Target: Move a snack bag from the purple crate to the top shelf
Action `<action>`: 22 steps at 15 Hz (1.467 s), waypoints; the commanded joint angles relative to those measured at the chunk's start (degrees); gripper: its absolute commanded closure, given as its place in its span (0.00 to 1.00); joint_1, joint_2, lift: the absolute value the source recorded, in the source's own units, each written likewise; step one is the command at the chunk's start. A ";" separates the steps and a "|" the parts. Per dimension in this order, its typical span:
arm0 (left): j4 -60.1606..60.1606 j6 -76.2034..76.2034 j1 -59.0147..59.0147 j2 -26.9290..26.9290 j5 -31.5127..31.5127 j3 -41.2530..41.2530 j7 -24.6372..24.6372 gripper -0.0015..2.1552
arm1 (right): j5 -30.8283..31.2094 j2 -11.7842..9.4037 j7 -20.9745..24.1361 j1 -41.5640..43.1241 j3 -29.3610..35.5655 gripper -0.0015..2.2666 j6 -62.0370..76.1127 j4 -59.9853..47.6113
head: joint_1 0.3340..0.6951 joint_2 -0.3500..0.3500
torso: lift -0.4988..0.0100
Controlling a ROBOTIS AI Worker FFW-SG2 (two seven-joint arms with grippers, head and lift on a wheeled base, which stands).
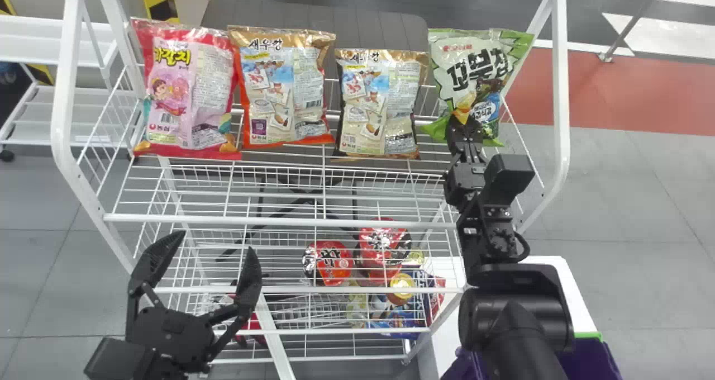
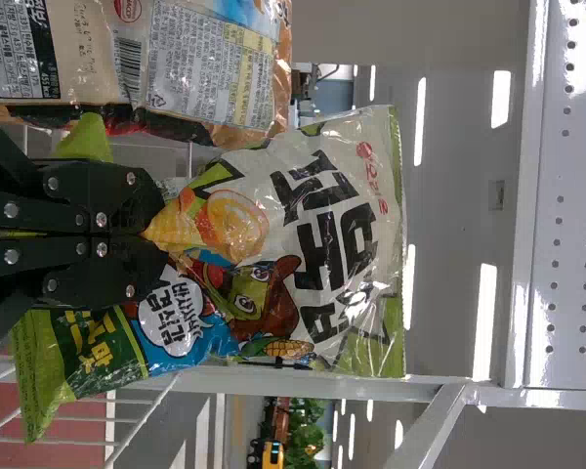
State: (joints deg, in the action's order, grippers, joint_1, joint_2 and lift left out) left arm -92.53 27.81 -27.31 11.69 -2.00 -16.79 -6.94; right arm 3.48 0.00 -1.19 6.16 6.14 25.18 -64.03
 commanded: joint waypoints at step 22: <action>2.97 0.88 1.99 -0.52 0.25 0.00 0.26 0.06 | 0.47 0.05 2.06 6.06 0.01 0.58 0.70 11.83 | 1.00 0.27 | 0.98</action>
State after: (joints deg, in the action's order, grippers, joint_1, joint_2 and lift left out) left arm -89.71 28.74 -25.47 11.19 -1.76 -16.79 -6.68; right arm 3.91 0.00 0.81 12.14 6.15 25.83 -52.40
